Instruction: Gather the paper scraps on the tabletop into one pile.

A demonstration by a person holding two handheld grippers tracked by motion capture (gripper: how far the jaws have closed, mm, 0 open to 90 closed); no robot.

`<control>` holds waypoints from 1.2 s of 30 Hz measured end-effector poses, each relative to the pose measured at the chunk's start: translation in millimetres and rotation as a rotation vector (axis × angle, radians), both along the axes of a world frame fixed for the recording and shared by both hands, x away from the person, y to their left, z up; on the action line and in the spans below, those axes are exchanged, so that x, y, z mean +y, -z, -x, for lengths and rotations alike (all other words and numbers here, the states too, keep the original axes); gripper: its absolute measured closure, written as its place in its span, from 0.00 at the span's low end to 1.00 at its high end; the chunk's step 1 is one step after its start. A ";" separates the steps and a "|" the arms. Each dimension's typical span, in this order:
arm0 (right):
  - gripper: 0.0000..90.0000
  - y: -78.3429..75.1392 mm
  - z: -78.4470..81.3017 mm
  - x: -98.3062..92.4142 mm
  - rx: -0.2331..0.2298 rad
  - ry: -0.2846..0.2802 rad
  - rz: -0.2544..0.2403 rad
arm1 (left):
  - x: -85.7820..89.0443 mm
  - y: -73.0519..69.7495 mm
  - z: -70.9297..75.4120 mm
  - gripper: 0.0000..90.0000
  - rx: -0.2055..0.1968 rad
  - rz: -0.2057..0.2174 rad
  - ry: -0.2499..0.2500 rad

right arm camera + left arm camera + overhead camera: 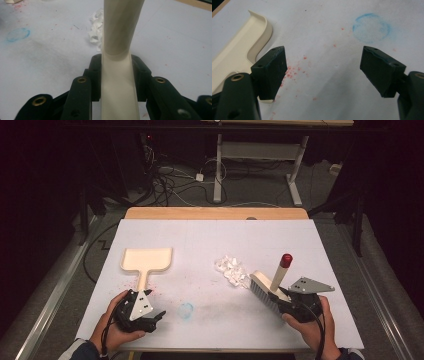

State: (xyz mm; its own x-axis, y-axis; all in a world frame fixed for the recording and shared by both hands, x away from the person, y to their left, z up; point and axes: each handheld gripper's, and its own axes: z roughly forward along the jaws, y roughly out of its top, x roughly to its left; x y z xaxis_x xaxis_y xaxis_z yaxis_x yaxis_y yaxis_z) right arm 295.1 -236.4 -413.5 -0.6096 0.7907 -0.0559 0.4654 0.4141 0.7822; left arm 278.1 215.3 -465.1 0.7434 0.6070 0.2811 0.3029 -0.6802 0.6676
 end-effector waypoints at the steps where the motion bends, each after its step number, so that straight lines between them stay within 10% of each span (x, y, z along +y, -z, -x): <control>1: 0.75 1.6 -1.3 0.7 0.006 -0.011 -0.001 | -0.2 0.1 -0.2 0.24 0.001 0.000 0.000; 19: 0.75 10.5 -42.5 35.8 -0.026 -0.065 -0.012 | -2.6 2.2 -2.3 0.24 0.010 -0.010 0.003; 36: 0.75 -18.0 -19.3 27.6 -0.063 -0.125 -0.095 | 0.0 1.2 -2.1 0.24 0.005 -0.008 -0.006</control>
